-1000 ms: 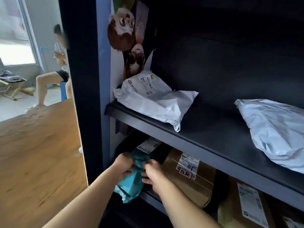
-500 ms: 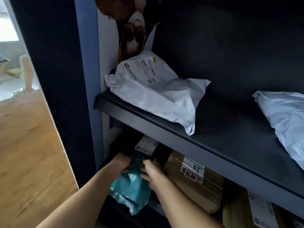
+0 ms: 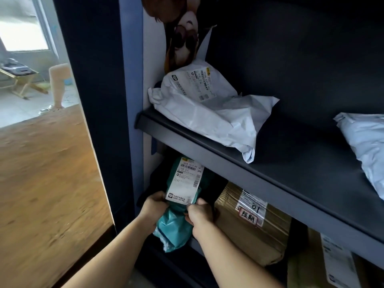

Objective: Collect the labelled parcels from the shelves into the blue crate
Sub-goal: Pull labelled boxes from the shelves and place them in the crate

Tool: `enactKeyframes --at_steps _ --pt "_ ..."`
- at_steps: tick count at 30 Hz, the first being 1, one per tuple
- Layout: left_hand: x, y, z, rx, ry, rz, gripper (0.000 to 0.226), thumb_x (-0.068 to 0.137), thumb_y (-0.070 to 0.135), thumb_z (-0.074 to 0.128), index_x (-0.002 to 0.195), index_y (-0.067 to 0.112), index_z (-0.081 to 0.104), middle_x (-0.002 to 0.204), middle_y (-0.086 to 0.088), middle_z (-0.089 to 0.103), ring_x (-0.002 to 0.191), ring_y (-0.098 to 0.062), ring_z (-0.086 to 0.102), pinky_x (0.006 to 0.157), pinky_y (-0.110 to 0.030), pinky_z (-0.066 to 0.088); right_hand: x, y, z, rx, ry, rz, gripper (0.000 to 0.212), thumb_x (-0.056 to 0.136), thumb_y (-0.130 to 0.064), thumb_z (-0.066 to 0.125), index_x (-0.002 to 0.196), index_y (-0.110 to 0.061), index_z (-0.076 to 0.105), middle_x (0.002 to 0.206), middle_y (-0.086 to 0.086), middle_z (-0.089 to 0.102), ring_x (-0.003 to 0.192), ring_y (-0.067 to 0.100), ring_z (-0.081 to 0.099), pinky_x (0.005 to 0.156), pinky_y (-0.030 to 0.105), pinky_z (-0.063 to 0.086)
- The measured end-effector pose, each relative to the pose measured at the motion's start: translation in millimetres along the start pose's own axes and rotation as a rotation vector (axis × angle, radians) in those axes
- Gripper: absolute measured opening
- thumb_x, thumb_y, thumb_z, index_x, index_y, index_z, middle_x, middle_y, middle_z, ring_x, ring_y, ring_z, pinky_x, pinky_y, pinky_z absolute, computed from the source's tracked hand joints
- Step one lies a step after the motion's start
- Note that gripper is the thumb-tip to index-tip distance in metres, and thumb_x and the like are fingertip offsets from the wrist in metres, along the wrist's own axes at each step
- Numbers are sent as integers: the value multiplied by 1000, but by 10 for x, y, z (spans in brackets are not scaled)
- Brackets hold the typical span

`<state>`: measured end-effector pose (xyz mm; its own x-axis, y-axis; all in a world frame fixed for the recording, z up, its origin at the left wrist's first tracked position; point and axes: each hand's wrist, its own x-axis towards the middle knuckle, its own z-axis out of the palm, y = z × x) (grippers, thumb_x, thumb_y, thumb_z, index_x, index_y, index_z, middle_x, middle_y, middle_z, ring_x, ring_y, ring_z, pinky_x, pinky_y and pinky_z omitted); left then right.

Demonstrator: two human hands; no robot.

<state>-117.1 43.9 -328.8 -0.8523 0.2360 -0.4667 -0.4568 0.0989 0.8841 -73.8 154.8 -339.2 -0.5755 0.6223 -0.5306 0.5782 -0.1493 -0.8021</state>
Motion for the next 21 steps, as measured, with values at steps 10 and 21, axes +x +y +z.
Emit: enactKeyframes --at_steps 10,21 --pt "-41 98 -24 -58 -7 -2 31 86 -17 44 70 7 56 69 -16 60 60 -24 56 61 -31 49 -135 -124 -56 55 -55 -30 23 85 -6 53 97 -17 69 101 6 72 97 26 68 89 43 57" --pt "-162 280 412 92 -32 66 75 69 14 64 140 21 41 132 -12 57 120 -31 55 104 -46 44 -289 -361 -339 16 -135 -170 39 90 -20 58 128 -25 56 133 1 58 119 21 57 100 43 49"
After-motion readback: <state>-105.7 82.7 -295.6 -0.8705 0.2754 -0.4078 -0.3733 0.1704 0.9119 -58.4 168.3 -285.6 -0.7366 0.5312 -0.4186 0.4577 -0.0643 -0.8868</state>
